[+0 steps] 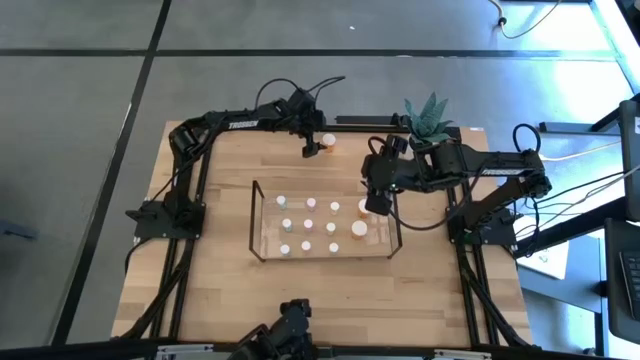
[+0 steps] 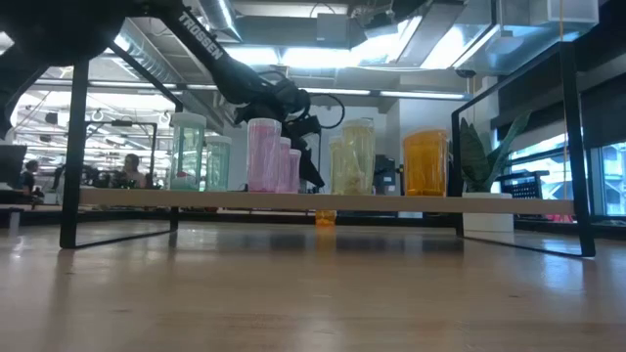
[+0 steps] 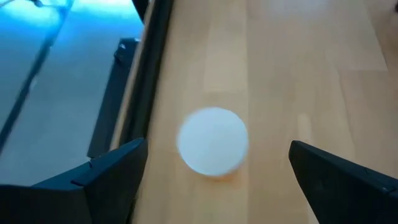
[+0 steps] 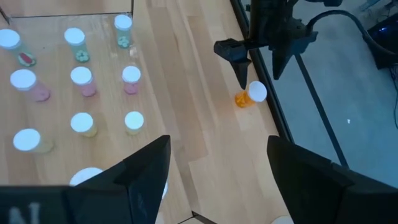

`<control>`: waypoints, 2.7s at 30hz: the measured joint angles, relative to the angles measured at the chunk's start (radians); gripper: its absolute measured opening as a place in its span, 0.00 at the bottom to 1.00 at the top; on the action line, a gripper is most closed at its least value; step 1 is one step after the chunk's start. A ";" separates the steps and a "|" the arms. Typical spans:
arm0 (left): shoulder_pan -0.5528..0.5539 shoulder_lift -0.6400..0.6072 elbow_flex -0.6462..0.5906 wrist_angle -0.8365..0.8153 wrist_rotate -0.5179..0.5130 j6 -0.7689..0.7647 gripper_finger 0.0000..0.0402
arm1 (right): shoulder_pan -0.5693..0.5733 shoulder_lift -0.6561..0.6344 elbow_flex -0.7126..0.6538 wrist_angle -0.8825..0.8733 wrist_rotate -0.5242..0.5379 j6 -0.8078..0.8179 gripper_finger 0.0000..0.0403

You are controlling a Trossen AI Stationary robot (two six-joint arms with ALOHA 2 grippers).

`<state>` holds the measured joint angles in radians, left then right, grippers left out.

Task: Pick and place medicine bottles onto shelf by color
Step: Put the orange pill bottle on the shelf aligned with the other orange pill bottles

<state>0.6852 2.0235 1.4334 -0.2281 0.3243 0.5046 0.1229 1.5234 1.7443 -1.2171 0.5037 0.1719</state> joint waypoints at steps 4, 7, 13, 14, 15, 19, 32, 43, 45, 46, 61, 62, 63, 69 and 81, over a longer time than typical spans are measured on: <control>0.000 -0.001 0.001 0.008 -0.001 -0.004 0.96 | -0.001 0.000 0.000 0.003 0.000 0.001 0.67; -0.001 0.011 0.002 0.026 0.001 -0.004 0.96 | -0.001 0.000 0.000 0.003 0.000 0.001 0.67; 0.000 0.063 0.001 0.088 -0.013 -0.053 0.96 | -0.001 0.000 0.000 0.008 0.000 0.002 0.67; 0.000 0.070 0.001 0.095 -0.021 -0.054 0.96 | -0.001 0.000 0.000 0.009 0.000 0.002 0.67; 0.000 0.076 0.001 0.096 -0.028 -0.057 0.96 | -0.001 0.000 0.000 0.009 0.000 0.002 0.67; 0.002 0.087 0.001 0.087 -0.053 -0.106 0.96 | -0.001 0.000 0.000 0.010 0.000 0.002 0.67; -0.005 0.087 0.001 0.117 -0.160 -0.136 0.96 | -0.001 0.000 -0.001 0.010 0.000 0.000 0.67; -0.008 0.087 0.001 0.118 -0.141 -0.130 0.95 | -0.001 0.000 -0.001 0.010 0.000 -0.024 0.67; -0.008 0.087 0.001 0.118 -0.125 -0.123 0.93 | -0.003 0.000 -0.001 0.010 0.000 -0.023 0.67; -0.010 0.087 0.001 0.118 -0.120 -0.115 0.92 | -0.003 0.000 -0.001 0.010 0.000 -0.024 0.67; -0.032 0.086 0.001 0.117 -0.121 -0.076 0.67 | -0.002 0.000 -0.001 0.010 0.000 -0.019 0.67; -0.033 0.086 0.001 0.118 -0.121 -0.076 0.65 | -0.002 0.000 -0.001 0.010 0.000 -0.019 0.67; -0.033 0.085 0.001 0.117 -0.120 -0.076 0.63 | -0.002 0.000 -0.001 0.011 0.000 -0.019 0.67; -0.032 0.085 0.001 0.117 -0.121 -0.076 0.52 | -0.002 0.000 -0.001 0.011 0.000 -0.020 0.67; -0.033 0.085 0.001 0.117 -0.127 -0.077 0.48 | -0.002 0.000 -0.001 0.011 0.000 -0.023 0.67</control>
<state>0.6525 2.1086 1.4345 -0.1112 0.1977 0.4278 0.1207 1.5230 1.7432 -1.2064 0.5037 0.1490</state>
